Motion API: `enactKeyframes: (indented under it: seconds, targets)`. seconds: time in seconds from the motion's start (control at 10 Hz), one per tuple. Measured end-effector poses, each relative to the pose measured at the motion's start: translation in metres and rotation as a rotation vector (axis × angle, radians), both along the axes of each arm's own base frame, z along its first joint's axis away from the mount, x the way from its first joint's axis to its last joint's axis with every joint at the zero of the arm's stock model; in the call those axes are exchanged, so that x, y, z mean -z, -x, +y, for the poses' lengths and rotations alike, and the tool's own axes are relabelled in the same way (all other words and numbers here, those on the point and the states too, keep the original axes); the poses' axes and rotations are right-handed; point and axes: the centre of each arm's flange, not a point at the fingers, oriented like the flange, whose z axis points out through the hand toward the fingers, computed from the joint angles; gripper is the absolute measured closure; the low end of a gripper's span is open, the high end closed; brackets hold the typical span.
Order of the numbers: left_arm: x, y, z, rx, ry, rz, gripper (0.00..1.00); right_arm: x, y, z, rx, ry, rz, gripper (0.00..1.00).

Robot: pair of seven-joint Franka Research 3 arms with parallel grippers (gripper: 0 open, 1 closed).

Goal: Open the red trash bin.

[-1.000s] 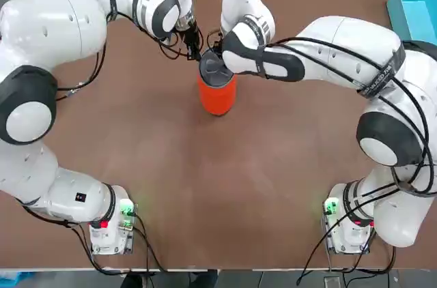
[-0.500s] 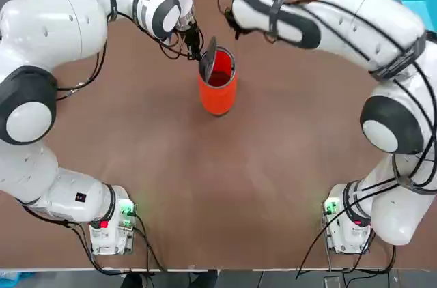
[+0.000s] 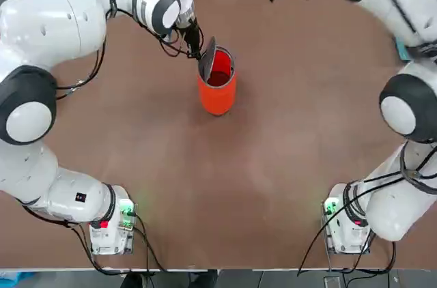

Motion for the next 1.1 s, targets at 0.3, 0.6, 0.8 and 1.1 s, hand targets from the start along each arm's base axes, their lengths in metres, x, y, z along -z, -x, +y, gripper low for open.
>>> enactKeyframes:
  seconds: [0.3,0.6,0.8,1.1]
  targets:
    - [-0.095,-0.038,0.036,0.115,-0.018,-0.002,0.64,-0.039,-0.016,-0.113,-0.042,0.081,-0.03,0.92]
    - [-0.186,-0.085,0.13,0.249,-0.093,-0.12,0.23,-0.056,-0.024,-0.254,-0.224,0.102,-0.001,0.84]
    - [-0.202,-0.094,0.16,0.446,-0.112,-0.162,0.0,-0.073,-0.013,-0.337,-0.297,0.095,-0.021,0.55]
    - [-0.21,-0.103,0.23,0.828,-0.116,-0.123,0.0,-0.085,0.001,-0.369,-0.357,0.109,-0.046,0.1]
